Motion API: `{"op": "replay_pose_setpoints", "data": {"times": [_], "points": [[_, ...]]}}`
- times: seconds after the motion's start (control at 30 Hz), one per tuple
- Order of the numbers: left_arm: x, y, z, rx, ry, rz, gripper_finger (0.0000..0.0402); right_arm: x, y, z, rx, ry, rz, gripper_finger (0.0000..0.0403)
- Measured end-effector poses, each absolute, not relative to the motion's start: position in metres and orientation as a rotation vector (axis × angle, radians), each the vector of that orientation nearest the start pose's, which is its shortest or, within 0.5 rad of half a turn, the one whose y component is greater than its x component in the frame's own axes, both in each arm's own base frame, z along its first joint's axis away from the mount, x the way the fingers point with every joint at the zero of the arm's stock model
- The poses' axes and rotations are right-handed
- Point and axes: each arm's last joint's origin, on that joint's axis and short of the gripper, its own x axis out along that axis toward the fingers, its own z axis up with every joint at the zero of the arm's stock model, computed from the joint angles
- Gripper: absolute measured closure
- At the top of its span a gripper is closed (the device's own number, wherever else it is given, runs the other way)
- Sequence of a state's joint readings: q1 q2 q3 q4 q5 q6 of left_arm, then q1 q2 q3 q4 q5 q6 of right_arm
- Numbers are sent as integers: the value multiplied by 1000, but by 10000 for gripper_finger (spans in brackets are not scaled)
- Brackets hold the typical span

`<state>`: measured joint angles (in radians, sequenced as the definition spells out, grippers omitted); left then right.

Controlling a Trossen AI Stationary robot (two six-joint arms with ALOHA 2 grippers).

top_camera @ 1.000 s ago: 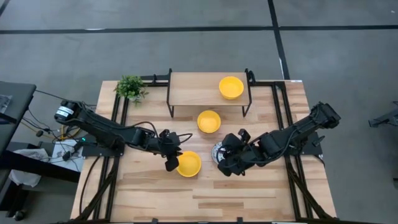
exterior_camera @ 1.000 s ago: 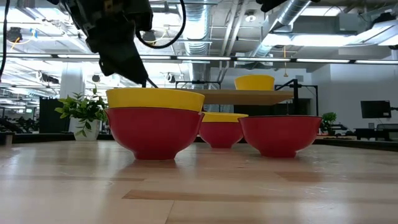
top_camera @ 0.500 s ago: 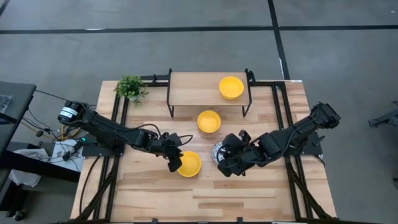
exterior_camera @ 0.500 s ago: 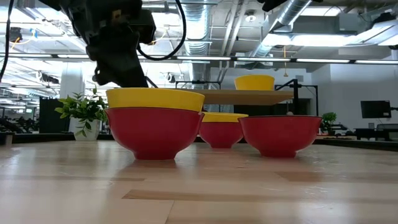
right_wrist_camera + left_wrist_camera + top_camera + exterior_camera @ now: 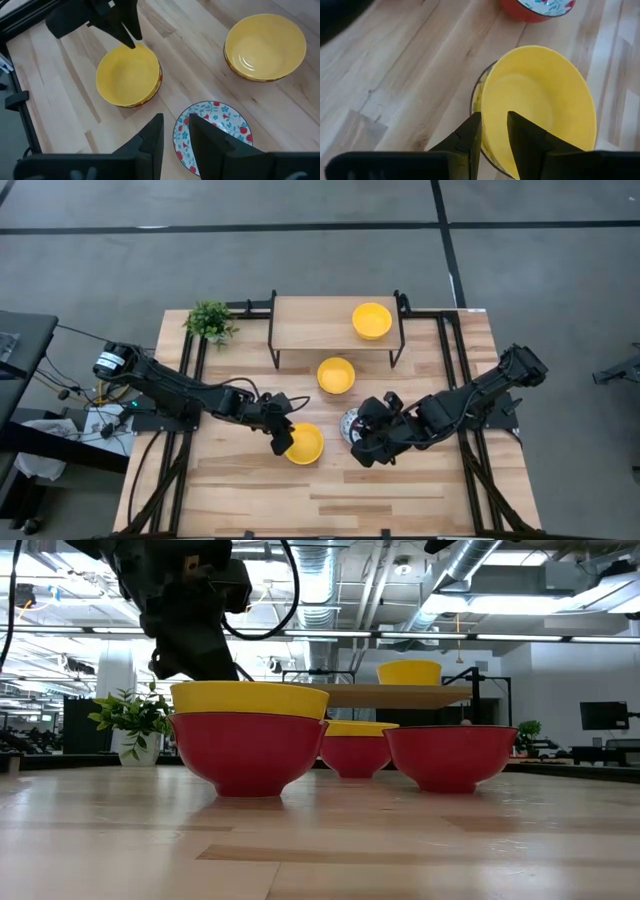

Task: Pick & Place Mini bowls
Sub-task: Stack the bottom yellow bowl on the yellow bowl on the shelf

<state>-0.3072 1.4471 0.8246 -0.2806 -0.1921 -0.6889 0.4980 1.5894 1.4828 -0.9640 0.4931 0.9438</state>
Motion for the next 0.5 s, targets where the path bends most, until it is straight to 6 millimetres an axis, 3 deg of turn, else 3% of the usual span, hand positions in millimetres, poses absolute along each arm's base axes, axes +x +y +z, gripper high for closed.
{"op": "replay_pose_setpoints", "data": {"times": [0.5], "points": [[270,-79,193,-375,870,198,309,287,141,319,366,835,-421,321]]}}
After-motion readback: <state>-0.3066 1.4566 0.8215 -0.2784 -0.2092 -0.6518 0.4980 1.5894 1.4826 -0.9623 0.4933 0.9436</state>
